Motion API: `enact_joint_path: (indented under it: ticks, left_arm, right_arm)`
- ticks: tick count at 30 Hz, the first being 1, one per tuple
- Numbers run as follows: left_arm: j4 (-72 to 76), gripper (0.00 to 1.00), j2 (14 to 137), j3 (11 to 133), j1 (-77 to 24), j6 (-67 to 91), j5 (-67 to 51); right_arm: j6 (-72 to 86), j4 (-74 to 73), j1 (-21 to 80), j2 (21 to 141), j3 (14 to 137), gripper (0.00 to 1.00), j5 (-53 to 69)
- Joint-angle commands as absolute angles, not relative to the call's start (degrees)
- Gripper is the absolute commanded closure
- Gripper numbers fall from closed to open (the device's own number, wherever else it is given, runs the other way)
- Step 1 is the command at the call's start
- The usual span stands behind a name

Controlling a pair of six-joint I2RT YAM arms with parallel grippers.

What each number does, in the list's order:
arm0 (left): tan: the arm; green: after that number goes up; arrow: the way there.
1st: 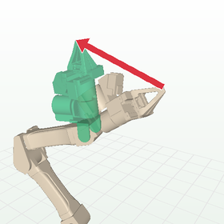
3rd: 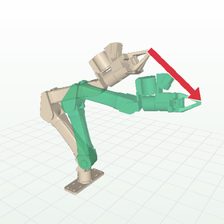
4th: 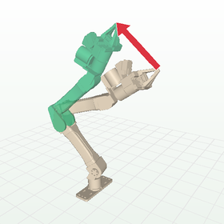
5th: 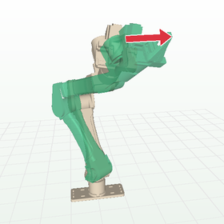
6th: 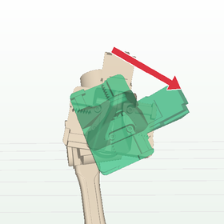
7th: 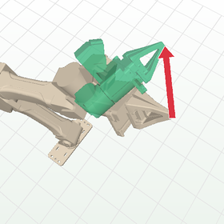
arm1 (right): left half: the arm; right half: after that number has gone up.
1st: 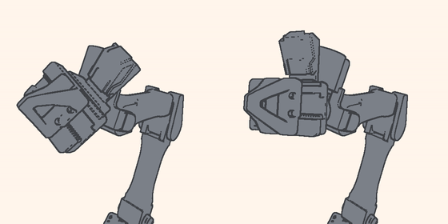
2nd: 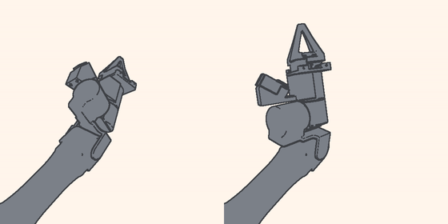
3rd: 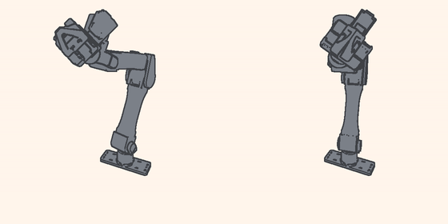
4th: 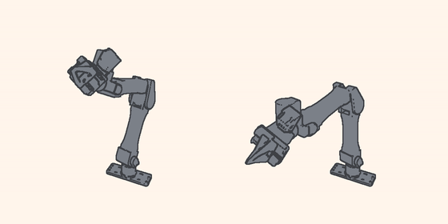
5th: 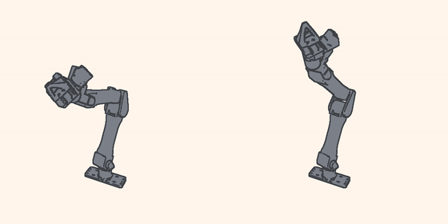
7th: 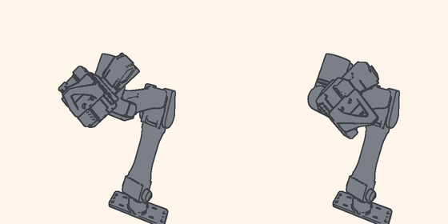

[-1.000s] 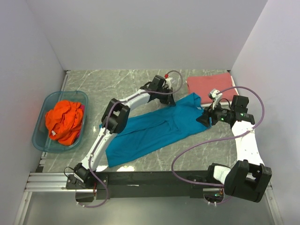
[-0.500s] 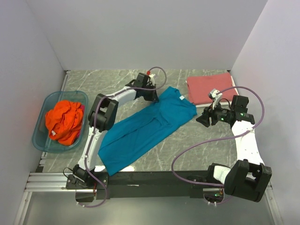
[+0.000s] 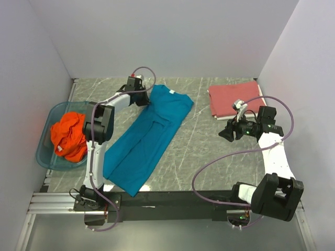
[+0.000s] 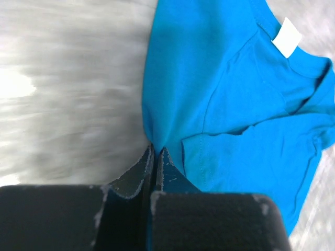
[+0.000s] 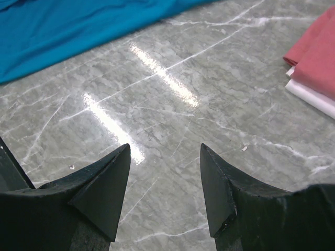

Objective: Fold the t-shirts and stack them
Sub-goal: Fold the tshirt

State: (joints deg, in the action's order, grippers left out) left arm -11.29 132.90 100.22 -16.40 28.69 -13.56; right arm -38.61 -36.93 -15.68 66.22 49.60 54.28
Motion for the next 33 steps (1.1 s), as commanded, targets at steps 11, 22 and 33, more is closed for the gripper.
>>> enact_joint_path:
  ticks: [11, 22, 33]
  left_arm:
    - [-4.8, 0.36, 110.4, 86.9, -14.8, 30.4, 3.8]
    - [-9.1, 0.0, 68.9, 66.5, -11.3, 25.8, 7.9]
    - [-16.2, 0.01, 36.1, 41.0, -10.9, 20.7, 10.7]
  right_arm:
    - [-19.5, -23.4, -0.7, 78.1, 58.2, 0.38, 42.9]
    - [19.7, -12.3, 9.7, 115.3, 88.9, 0.35, 32.0]
    - [27.9, -14.8, 11.2, 132.2, 104.5, 0.37, 24.0]
